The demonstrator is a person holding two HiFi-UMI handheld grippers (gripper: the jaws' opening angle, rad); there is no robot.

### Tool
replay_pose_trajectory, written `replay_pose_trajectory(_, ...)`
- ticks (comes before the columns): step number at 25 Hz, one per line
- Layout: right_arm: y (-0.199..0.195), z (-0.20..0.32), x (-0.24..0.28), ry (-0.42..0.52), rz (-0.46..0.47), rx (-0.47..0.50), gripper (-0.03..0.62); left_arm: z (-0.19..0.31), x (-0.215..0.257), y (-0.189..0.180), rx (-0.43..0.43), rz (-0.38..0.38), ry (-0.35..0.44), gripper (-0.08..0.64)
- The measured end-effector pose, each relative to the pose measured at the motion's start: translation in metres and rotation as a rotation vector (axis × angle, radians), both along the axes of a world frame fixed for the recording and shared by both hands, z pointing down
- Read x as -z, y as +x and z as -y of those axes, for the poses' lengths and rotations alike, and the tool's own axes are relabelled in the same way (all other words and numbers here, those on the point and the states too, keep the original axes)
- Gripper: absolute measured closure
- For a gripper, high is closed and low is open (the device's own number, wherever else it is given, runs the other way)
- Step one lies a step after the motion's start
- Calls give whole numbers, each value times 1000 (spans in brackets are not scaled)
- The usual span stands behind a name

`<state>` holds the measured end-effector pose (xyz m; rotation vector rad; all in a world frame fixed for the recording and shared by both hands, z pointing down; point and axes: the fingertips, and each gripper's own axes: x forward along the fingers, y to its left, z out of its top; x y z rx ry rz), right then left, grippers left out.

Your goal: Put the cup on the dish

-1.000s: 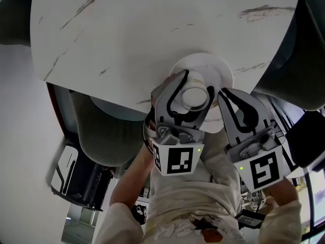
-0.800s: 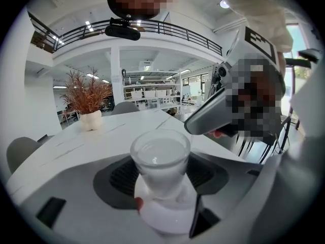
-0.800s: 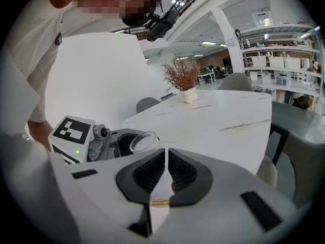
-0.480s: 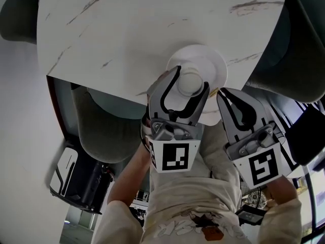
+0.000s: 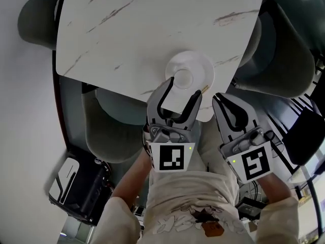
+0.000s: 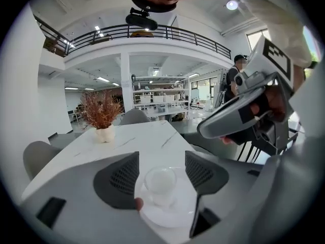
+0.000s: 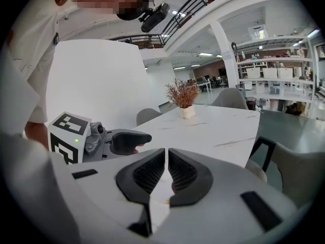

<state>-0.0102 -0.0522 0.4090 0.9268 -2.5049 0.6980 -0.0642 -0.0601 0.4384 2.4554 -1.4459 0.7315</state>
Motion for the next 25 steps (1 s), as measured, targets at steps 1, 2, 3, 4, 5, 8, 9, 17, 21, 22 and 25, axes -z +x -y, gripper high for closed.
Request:
replay_pose_trajectory(1,1,-1,6,7,2,-2,586,-1,5,1,-4,0,-2,291)
replay_pose_trajectory(2,2,-2,11,15,4,-4,586,-2,10,3,-10,-1,-2,291)
replay_pose_trajectory(3,3,-3,15,22,5,-7,586,-3,14,4,-16,-1,-2,291)
replay_pose_trajectory(4,4,-3,20,28,7,-11,586,-4,18,6,-20,-2,-1,291)
replay_pose_trajectory(5,5,-4,25,34,9,-15,586,-5,22,7,-22,-5,0,291)
replay_pose_trajectory(8,11,-4,43,80,2,-15,586,-14,37,10,-9,-23,-17,291)
replay_pose_trajectory(9,13,-4,49,96,0,-18,586,-15,45,11,-16,-22,-6,293)
replay_pose_trajectory(17,31,-10,86,141,4,-86,586,-22,101,21,-27,-50,36,295)
replay_pose_trajectory(21,39,-16,101,157,-5,-83,586,-22,121,26,-41,-62,45,296)
replay_pose_trajectory(22,41,-18,104,162,-5,-85,586,-23,126,27,-37,-72,45,303)
replay_pose_trajectory(25,49,-23,114,178,-4,-98,586,-32,134,33,-25,-113,17,397)
